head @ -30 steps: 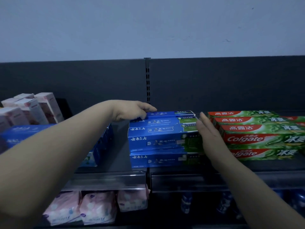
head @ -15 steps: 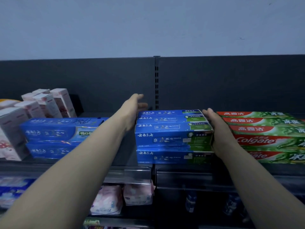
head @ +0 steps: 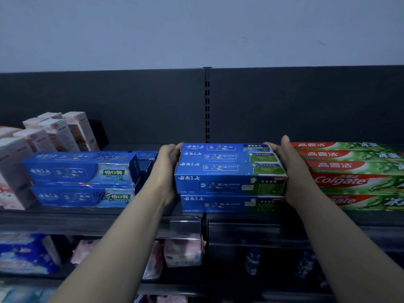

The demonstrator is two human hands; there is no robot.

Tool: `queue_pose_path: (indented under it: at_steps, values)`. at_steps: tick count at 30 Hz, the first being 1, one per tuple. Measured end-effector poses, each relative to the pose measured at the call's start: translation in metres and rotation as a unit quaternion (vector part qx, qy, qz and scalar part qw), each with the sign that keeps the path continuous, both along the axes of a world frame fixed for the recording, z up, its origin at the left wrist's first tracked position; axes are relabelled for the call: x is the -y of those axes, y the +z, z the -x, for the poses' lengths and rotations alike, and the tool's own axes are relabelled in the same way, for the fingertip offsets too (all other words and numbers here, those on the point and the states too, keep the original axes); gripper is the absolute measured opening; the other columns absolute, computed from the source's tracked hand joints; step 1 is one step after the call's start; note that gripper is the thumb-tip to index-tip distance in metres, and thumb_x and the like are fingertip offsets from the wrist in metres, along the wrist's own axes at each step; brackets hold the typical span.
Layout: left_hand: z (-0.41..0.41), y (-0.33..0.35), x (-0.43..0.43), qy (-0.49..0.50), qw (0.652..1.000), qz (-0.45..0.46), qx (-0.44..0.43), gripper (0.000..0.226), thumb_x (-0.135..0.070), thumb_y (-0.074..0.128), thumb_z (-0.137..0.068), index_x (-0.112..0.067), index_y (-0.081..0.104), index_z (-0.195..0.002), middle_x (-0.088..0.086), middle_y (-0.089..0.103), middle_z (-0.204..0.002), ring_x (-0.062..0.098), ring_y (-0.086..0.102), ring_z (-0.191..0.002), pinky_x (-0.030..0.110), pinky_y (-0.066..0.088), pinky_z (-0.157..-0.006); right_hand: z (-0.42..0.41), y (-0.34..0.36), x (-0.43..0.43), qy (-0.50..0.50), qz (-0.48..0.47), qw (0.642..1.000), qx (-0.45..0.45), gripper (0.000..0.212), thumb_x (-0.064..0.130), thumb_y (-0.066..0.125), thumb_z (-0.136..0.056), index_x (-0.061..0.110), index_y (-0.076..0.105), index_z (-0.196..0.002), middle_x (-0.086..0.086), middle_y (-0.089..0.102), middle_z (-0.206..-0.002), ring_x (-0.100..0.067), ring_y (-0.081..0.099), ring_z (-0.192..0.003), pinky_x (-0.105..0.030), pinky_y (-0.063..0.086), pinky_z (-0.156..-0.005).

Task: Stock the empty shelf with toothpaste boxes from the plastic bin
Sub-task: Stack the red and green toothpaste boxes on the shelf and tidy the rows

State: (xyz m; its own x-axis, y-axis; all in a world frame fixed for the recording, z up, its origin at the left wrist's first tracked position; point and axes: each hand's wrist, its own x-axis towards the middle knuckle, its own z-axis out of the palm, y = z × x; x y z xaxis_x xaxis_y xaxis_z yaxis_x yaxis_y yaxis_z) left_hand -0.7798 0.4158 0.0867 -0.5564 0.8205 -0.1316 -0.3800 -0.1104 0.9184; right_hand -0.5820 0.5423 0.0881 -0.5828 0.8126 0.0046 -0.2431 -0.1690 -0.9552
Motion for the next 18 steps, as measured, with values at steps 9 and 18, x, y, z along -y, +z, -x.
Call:
queue_pose_path:
  at_steps: [9,18]
  values:
    - [-0.015,-0.012,0.005,0.009,0.998,-0.051,0.037,0.044,-0.048,0.032,-0.098,-0.032,0.072,-0.092,-0.003,0.074,-0.099,0.022,0.066,-0.1,0.045,0.047,-0.095,-0.004,-0.012,0.007,-0.017,0.018,1.0,0.018,0.056,0.061,0.035,-0.092,0.018,0.066,-0.111,-0.008,0.073,-0.103,-0.028,0.069,-0.097,-0.043,0.052,-0.085]
    - [-0.02,-0.016,0.009,0.015,0.997,-0.057,0.04,0.055,-0.062,0.033,-0.093,-0.029,0.05,-0.133,-0.002,0.062,-0.127,0.022,0.061,-0.113,0.048,0.046,-0.097,-0.01,-0.015,0.007,-0.038,0.044,0.998,0.019,0.061,0.064,0.026,-0.093,0.024,0.066,-0.114,-0.007,0.073,-0.103,-0.024,0.071,-0.092,-0.037,0.053,-0.077]
